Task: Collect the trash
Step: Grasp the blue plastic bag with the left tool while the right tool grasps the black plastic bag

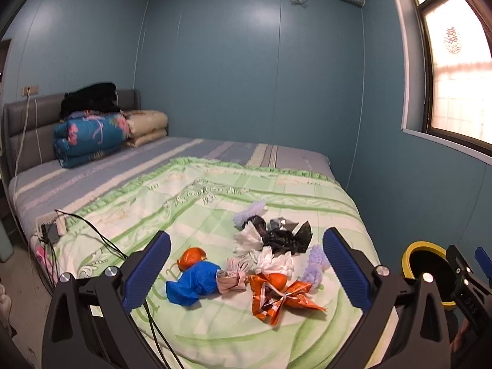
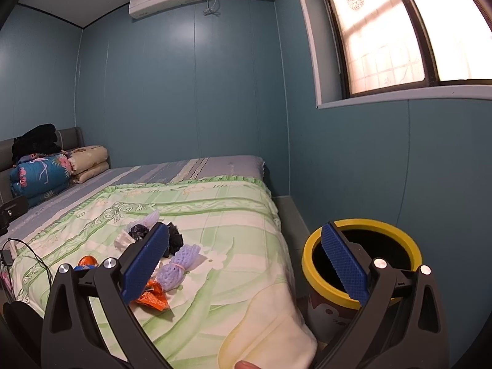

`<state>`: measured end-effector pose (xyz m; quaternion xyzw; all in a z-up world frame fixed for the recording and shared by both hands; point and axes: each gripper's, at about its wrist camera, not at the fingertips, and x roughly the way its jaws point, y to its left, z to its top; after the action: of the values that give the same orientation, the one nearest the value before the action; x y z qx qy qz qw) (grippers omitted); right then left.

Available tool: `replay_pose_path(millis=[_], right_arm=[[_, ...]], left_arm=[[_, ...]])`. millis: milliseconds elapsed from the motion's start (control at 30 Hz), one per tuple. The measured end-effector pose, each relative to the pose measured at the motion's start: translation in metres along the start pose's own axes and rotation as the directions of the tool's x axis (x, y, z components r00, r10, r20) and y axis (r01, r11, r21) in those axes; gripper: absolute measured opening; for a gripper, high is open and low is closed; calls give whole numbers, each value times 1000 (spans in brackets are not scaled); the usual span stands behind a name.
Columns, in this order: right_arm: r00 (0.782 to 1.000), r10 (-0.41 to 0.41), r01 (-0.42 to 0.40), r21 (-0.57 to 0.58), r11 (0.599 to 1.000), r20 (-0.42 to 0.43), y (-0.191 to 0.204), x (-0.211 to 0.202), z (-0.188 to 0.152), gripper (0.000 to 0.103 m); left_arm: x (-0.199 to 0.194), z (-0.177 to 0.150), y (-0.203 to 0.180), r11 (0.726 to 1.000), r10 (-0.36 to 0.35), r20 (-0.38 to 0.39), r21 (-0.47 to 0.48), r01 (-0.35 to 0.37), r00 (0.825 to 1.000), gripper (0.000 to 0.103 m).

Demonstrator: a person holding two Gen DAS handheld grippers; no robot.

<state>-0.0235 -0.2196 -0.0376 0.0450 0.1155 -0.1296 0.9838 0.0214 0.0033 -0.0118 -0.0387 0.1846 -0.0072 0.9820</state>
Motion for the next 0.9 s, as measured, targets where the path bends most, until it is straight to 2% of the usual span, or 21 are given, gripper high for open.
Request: replay_pose_path(millis=[200, 267, 367, 433, 467, 533, 633, 733, 800, 867, 900], right_arm=[[994, 94, -96, -34, 995, -63, 5, 28, 4, 95], [981, 152, -159, -49, 986, -122, 8, 48, 5, 95], [966, 177, -197, -90, 976, -190, 15, 81, 6, 95], [943, 215, -248, -106, 963, -254, 22, 106, 5, 95], [911, 278, -320, -96, 943, -304, 27, 124, 3, 95], [882, 314, -374, -117, 920, -352, 40, 148, -1, 95], [853, 322, -402, -125, 907, -411, 58, 185, -6, 95], [813, 355, -415, -31, 909, -461, 67, 226, -7, 95], [798, 355, -415, -16, 909, -487, 77, 251, -7, 95], [793, 353, -411, -7, 912, -496, 84, 268, -7, 95], [773, 375, -430, 12, 903, -512, 89, 278, -8, 95]], left_arm=[[31, -8, 32, 995, -95, -74, -16, 94, 993, 96], [41, -15, 39, 996, -89, -86, 6, 90, 992, 96], [65, -25, 50, 996, -61, -138, 57, 70, 988, 96], [80, -31, 58, 996, -48, -177, 67, 60, 983, 96], [89, -34, 62, 996, -41, -202, 69, 56, 978, 96], [107, -40, 70, 995, -39, -248, 79, 60, 968, 96], [137, -45, 83, 996, -55, -329, 51, 76, 943, 96], [164, -48, 96, 997, -76, -387, -14, 76, 919, 96], [180, -53, 101, 997, -79, -414, -39, 69, 907, 96], [191, -58, 106, 994, -98, -434, -79, 71, 896, 96], [196, -62, 107, 992, -112, -443, -99, 76, 889, 96]])
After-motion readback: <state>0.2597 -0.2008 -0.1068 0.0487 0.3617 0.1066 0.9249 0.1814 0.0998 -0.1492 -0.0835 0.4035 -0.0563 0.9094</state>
